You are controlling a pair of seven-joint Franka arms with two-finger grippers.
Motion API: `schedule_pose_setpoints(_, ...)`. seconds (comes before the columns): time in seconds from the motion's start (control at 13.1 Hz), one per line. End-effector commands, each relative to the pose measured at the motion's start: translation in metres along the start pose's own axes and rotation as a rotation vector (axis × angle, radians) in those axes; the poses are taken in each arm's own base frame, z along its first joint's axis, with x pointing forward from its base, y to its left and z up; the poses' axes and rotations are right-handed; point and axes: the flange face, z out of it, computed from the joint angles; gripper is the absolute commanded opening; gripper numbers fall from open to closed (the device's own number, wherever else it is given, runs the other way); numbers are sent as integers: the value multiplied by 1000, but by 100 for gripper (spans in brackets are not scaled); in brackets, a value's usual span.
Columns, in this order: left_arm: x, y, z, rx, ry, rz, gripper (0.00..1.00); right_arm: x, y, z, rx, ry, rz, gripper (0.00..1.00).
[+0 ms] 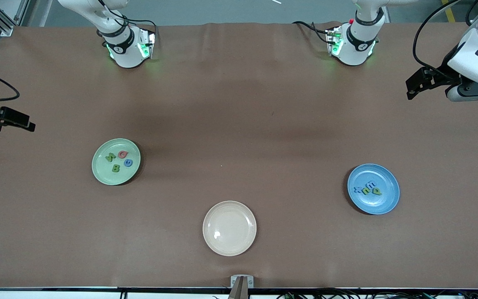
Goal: Sort upper and lower case letters into plates
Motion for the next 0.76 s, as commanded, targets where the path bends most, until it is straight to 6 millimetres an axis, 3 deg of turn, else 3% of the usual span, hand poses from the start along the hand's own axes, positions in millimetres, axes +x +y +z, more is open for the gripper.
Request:
schedule_pose_setpoints(0.0, 2, 2, -9, -21, 11, 23, 100, -21, -1, -4, -12, 13, 10, 100)
schedule_pose_setpoints(0.15, 2, 8, -11, -20, 20, 32, 100, -30, -3, -3, -24, 17, 2, 100)
schedule_pose_setpoints(0.54, 2, 1, -10, -19, 12, 64, 100, -42, -12, -15, -25, 25, -14, 100)
schedule_pose_setpoints(0.69, 5, -20, -15, -25, 21, 41, 100, -50, -13, -18, -30, 31, -17, 100)
